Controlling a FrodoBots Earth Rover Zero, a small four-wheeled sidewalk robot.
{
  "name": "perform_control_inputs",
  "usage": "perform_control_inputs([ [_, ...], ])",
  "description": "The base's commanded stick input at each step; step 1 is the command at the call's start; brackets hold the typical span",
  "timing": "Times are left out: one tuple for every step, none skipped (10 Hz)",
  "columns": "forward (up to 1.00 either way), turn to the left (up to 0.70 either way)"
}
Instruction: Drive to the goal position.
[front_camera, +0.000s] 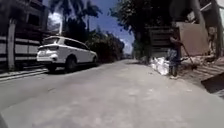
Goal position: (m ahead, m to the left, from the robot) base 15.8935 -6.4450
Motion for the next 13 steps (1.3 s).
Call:
perform_control_inputs([
  [0.85, 0.00],
  [0.85, 0.00],
  [0.85, 0.00],
  [0.85, 0.00],
  [0.85, -0.19],
  [0.85, -0.34],
  [0.85, -0.34],
  [0.85, -0.34],
  [0.85, -0.34],
  [0.85, -0.34],
  [0.85, 0.02],
  [0.85, 0.12],
  [0.85, 0.04],
])
